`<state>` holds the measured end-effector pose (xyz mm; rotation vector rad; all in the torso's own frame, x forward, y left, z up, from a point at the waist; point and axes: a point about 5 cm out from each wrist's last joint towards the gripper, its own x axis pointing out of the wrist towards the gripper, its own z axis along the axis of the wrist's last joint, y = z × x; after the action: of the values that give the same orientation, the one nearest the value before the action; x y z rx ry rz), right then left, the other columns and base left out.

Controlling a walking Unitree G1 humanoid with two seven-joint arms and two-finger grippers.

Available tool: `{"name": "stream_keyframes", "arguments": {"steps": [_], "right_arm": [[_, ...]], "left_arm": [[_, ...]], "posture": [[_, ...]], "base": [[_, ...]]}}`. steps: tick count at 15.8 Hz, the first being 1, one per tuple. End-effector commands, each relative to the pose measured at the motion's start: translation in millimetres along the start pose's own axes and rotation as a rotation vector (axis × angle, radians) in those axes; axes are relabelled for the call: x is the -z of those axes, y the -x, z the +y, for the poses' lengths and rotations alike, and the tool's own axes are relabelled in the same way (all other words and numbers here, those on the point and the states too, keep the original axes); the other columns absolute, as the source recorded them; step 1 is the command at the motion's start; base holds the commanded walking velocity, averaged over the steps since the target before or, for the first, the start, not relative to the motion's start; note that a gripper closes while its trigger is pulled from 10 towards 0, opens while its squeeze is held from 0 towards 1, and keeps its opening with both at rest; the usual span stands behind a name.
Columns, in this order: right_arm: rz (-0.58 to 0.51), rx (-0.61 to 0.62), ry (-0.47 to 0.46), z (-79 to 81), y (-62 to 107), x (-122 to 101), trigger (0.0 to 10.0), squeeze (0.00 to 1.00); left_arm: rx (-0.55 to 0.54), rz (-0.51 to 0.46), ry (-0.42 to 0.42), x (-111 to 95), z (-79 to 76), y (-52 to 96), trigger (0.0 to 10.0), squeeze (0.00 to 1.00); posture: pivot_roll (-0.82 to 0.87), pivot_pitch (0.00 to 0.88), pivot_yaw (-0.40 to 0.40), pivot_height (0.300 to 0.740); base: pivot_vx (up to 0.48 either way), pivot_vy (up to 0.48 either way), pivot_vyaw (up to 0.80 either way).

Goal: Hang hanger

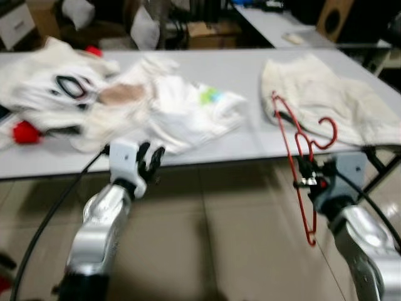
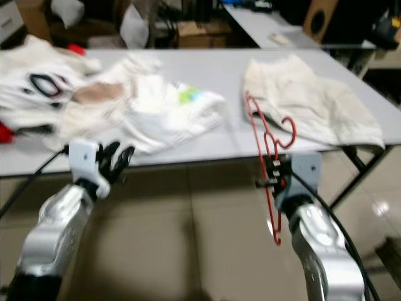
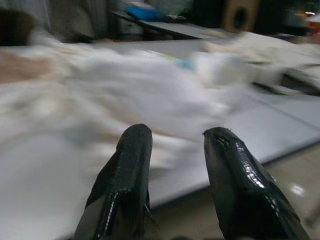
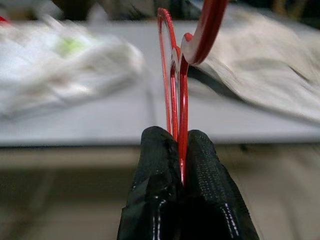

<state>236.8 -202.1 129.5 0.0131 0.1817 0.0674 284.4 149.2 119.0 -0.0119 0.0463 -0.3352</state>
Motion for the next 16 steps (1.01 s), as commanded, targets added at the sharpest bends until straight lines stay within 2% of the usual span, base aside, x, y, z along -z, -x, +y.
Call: {"name": "stream_keyframes", "arguments": {"steps": [1, 4, 8, 13, 16], "right_arm": [[-0.003, 0.02, -0.005, 0.9, 0.6, 0, 10.0, 0.0], [-0.014, 0.042, 0.005, -0.7, 3.0, 0, 10.0, 0.0], [-0.021, 0.039, 0.01, -3.4, 2.0, -2, 10.0, 0.0], [-0.013, -0.05, 0.069, 7.2, 1.1, -1, 10.0, 0.0], [-0.006, -0.066, 0.068, 9.7, 0.6, 0, 10.0, 0.0]], "left_arm": [[0.049, 0.002, -0.011, -2, -6.4, -1.2, 10.0, 0.0], [0.053, 0.047, -0.024, 3, -6.2, -1.8, 10.0, 0.0], [0.045, 0.05, -0.043, 2, -3.7, -1.5, 10.0, 0.0], [-0.008, 0.04, -0.05, -6, 7.8, -1.7, 10.0, 0.0], [-0.026, 0.041, -0.065, -7, 11.3, -0.7, 10.0, 0.0]], "posture": [[-0.15, 0.0, 0.009, 0.74], [-0.16, 0.0, 0.015, 0.74], [-0.15, 0.0, 0.011, 0.74], [-0.14, 0.0, 0.013, 0.74], [-0.13, 0.0, 0.012, 0.74]], "base": [[0.0, 0.0, 0.0], [0.085, 0.0, -0.8], [0.32, 0.0, 0.0], [0.34, 0.0, 0.0], [0.355, 0.0, 0.8]]}}
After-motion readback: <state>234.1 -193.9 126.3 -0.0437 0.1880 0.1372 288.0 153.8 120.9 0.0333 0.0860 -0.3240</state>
